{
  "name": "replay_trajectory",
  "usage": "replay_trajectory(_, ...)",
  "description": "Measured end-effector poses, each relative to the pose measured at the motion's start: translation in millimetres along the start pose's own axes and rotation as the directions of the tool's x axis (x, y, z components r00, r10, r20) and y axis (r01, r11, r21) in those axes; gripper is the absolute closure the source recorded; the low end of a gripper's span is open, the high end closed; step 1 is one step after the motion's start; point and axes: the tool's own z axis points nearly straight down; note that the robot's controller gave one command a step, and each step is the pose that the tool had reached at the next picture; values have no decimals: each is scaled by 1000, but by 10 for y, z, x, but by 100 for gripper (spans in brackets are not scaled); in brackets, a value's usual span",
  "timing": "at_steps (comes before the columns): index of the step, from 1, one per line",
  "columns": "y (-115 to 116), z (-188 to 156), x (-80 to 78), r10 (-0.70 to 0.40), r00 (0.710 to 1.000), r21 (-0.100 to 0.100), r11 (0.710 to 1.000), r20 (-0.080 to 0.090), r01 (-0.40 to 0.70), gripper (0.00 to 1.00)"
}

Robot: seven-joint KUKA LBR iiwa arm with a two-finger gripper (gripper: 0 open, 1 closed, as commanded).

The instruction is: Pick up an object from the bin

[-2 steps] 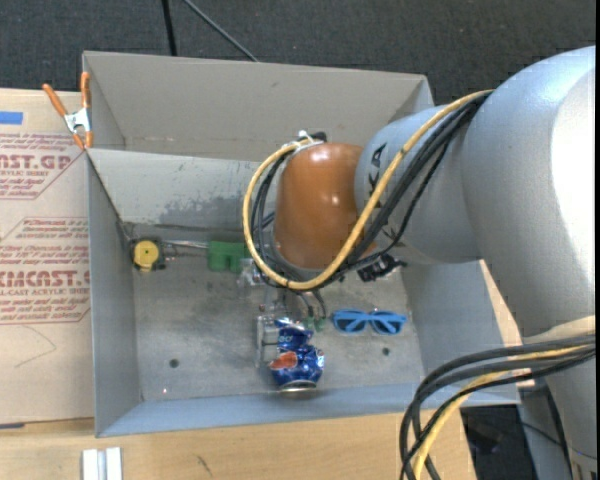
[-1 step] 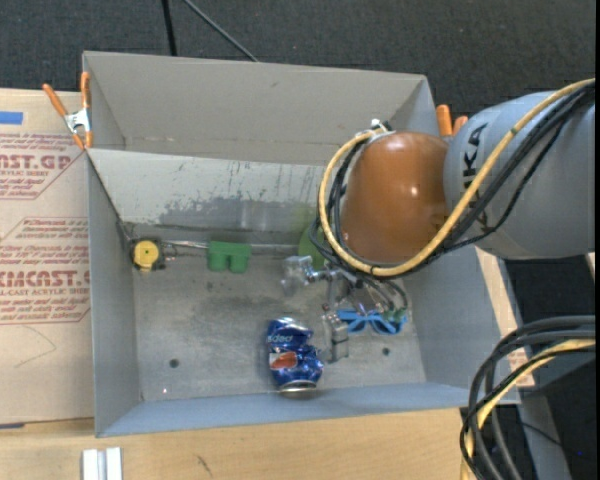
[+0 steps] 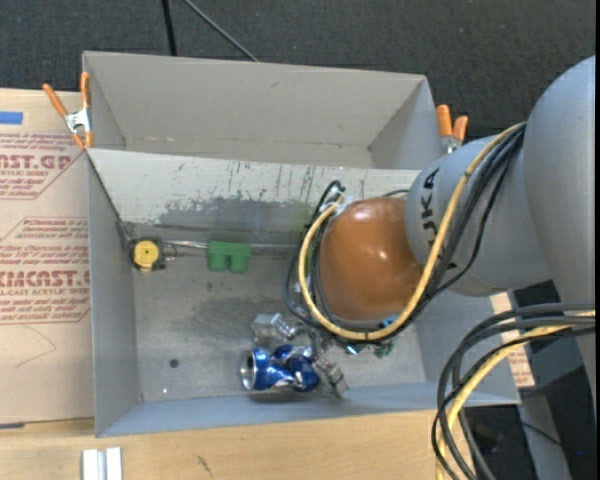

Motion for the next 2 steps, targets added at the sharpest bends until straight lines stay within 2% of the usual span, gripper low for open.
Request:
replay_trajectory(1,14,0,7,3,1000,-4,1000,-3,-3,100)
replay_trajectory(2,83,-1203,-99,33,999,-1,999,0,-33,100)
